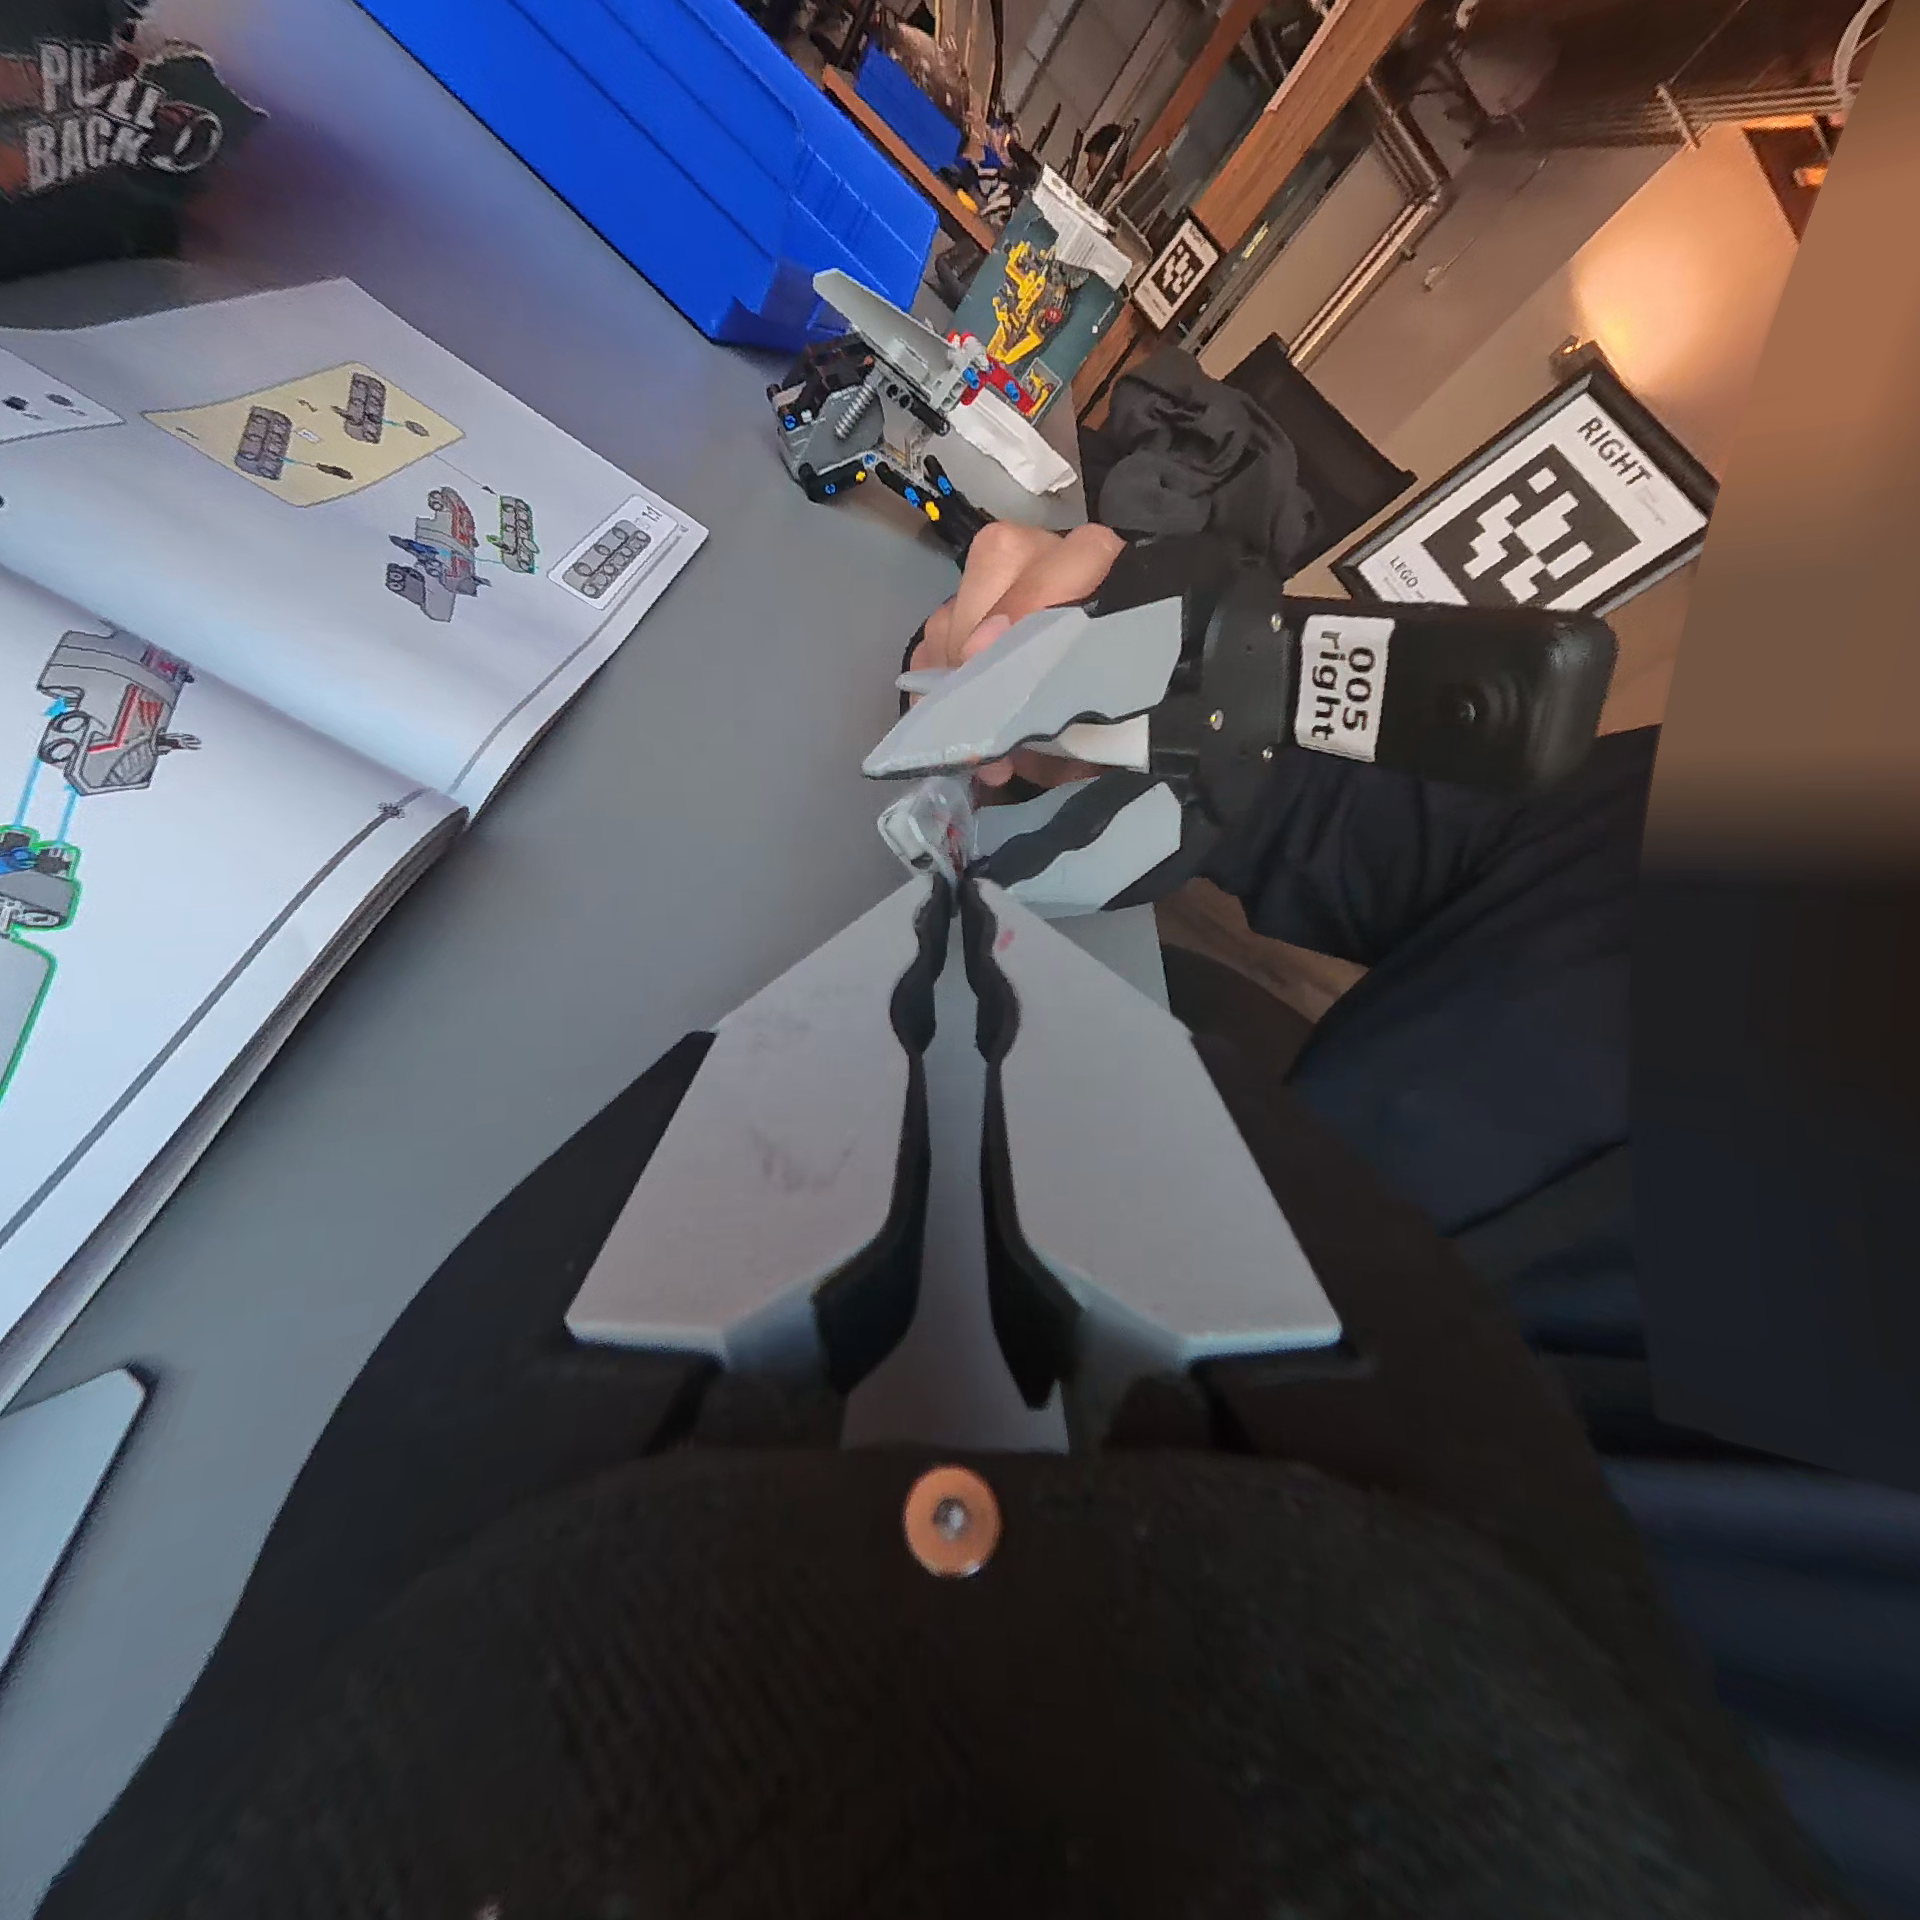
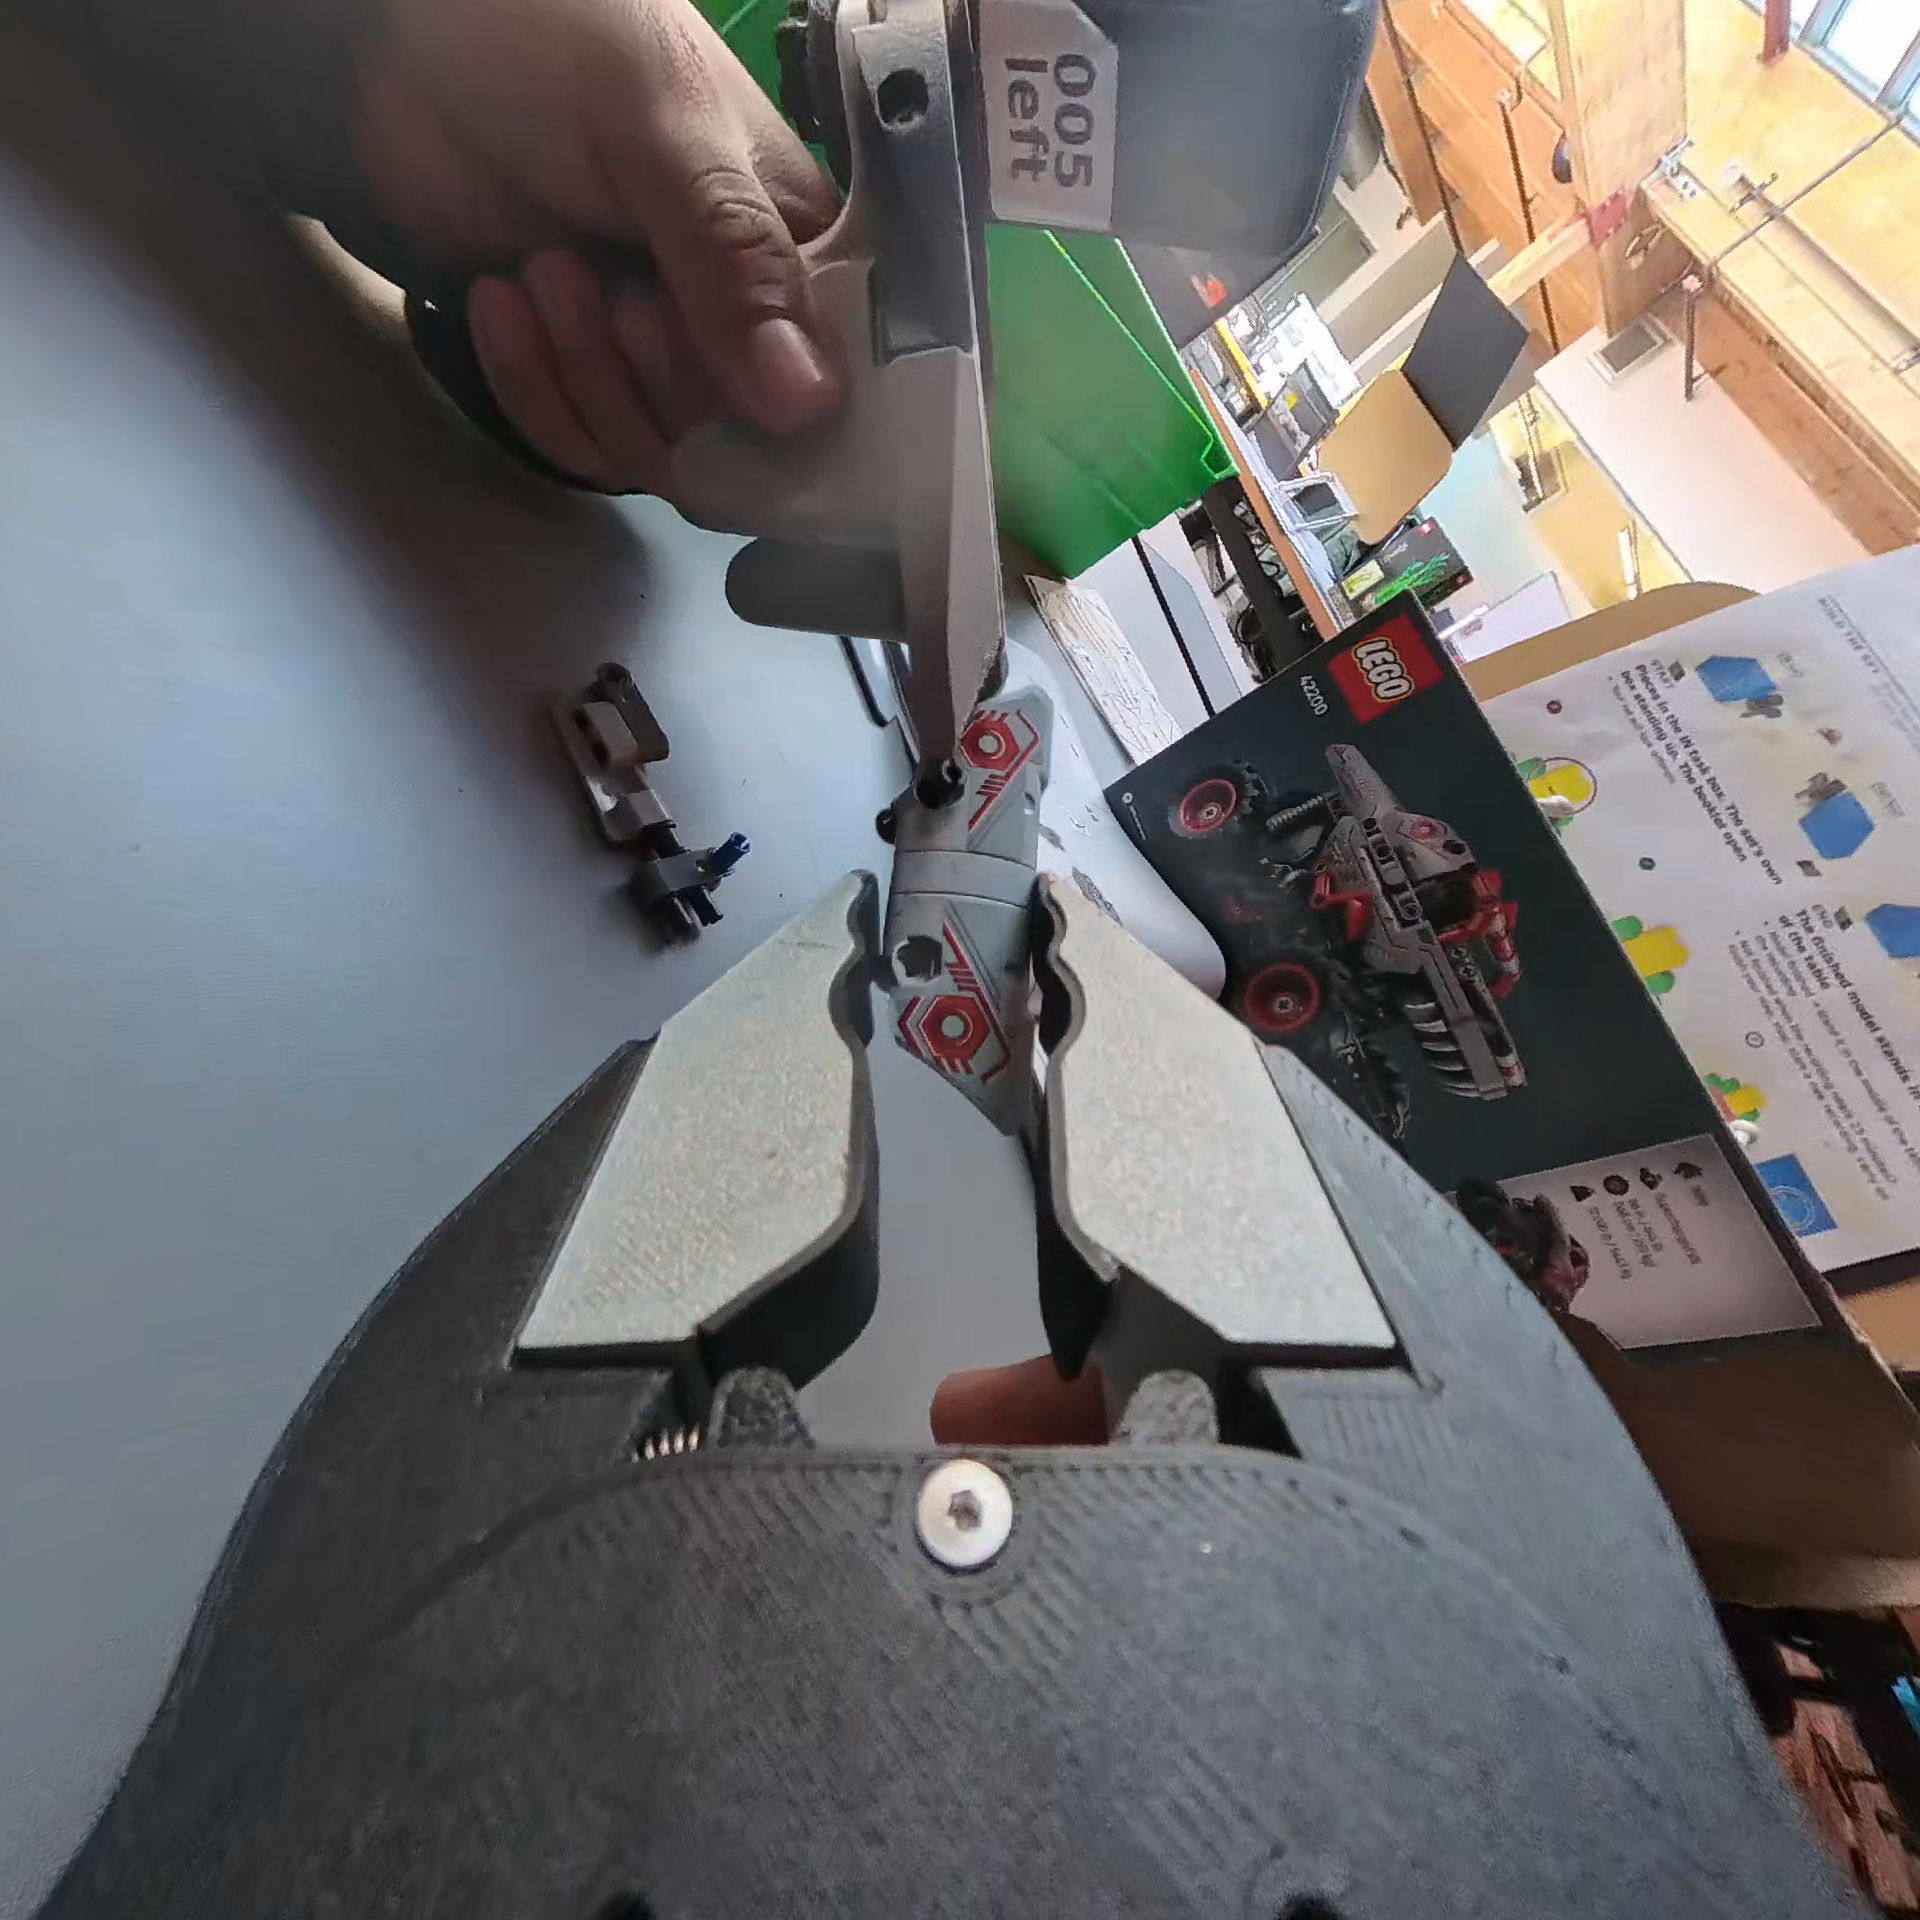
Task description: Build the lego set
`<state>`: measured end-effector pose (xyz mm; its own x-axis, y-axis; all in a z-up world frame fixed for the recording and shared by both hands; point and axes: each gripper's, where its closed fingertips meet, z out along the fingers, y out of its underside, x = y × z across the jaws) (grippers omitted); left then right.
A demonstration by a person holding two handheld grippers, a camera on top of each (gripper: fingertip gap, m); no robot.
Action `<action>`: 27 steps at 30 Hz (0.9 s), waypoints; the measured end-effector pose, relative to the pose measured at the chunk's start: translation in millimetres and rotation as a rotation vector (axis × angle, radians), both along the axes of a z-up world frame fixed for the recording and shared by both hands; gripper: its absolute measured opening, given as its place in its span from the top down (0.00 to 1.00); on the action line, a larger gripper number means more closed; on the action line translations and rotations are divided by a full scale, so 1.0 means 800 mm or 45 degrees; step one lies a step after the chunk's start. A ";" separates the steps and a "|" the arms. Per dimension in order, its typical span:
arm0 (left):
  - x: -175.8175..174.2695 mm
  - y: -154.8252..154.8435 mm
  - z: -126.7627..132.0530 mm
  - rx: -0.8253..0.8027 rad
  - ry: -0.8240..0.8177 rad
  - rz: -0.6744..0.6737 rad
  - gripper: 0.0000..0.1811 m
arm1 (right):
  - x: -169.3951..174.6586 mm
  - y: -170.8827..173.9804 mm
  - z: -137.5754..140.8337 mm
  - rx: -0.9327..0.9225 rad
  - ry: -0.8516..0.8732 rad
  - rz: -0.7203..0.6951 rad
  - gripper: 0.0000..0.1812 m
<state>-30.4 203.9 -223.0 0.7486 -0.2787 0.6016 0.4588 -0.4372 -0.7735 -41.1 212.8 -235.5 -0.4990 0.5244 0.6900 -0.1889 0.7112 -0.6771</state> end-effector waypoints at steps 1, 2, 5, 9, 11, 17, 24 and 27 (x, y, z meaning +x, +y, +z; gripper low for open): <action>0.001 0.000 -0.001 -0.001 0.010 -0.002 1.00 | 0.001 0.001 0.001 -0.002 0.001 0.009 0.86; 0.001 0.000 -0.001 0.001 0.014 -0.001 1.00 | 0.001 0.001 0.002 0.000 0.001 0.016 0.86; 0.000 -0.002 -0.004 -0.014 0.071 -0.008 0.99 | 0.001 0.007 0.004 0.027 0.026 0.046 0.86; -0.006 -0.015 -0.027 -0.148 0.306 -0.026 0.88 | 0.006 0.029 -0.012 0.159 0.003 0.114 0.86; 0.003 -0.026 -0.032 -0.190 0.342 -0.112 0.87 | 0.017 0.031 -0.019 0.154 -0.057 0.205 0.86; 0.013 -0.046 -0.062 -0.366 0.407 -0.232 0.84 | 0.022 0.036 -0.024 0.112 -0.169 0.245 0.86; 0.021 -0.027 -0.039 -0.202 0.296 -0.190 0.86 | 0.024 0.022 0.000 0.430 0.276 0.164 0.86; 0.025 -0.022 -0.018 -0.082 0.223 -0.193 0.87 | 0.029 0.012 0.011 0.716 0.599 0.102 0.86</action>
